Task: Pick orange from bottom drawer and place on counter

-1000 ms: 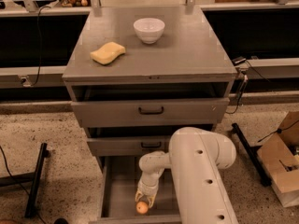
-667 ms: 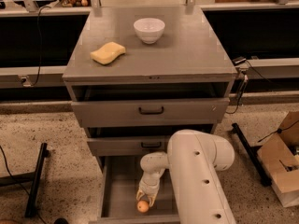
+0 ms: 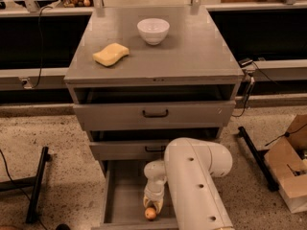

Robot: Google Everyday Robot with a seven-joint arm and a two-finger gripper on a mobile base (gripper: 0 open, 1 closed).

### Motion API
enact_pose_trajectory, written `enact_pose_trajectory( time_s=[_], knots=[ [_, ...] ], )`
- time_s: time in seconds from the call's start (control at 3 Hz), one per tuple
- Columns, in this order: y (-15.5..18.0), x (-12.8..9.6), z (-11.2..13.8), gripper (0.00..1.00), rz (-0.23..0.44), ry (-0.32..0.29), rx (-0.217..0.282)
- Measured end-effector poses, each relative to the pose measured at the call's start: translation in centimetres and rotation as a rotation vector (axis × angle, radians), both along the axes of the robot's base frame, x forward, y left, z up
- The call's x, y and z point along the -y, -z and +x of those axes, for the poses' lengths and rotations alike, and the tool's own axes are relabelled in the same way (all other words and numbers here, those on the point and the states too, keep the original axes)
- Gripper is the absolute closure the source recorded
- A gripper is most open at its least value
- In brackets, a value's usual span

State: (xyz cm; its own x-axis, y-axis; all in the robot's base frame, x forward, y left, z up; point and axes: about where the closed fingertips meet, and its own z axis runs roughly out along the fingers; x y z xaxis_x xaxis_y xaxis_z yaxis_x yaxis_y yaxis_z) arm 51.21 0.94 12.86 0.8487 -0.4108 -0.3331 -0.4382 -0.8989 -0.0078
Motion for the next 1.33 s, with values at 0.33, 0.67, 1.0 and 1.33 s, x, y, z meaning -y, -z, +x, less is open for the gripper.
enact_pose_trajectory(
  time_s=[0.33, 0.67, 1.0, 1.33],
  knots=[
    [0.2, 0.0, -0.2, 0.14, 0.000, 0.000, -0.004],
    [0.3, 0.0, -0.5, 0.00, -0.004, -0.003, -0.009],
    [0.8, -0.2, -1.1, 0.00, -0.006, -0.016, -0.008],
    [1.5, -0.4, -2.0, 0.00, -0.012, -0.046, -0.014]
  ],
)
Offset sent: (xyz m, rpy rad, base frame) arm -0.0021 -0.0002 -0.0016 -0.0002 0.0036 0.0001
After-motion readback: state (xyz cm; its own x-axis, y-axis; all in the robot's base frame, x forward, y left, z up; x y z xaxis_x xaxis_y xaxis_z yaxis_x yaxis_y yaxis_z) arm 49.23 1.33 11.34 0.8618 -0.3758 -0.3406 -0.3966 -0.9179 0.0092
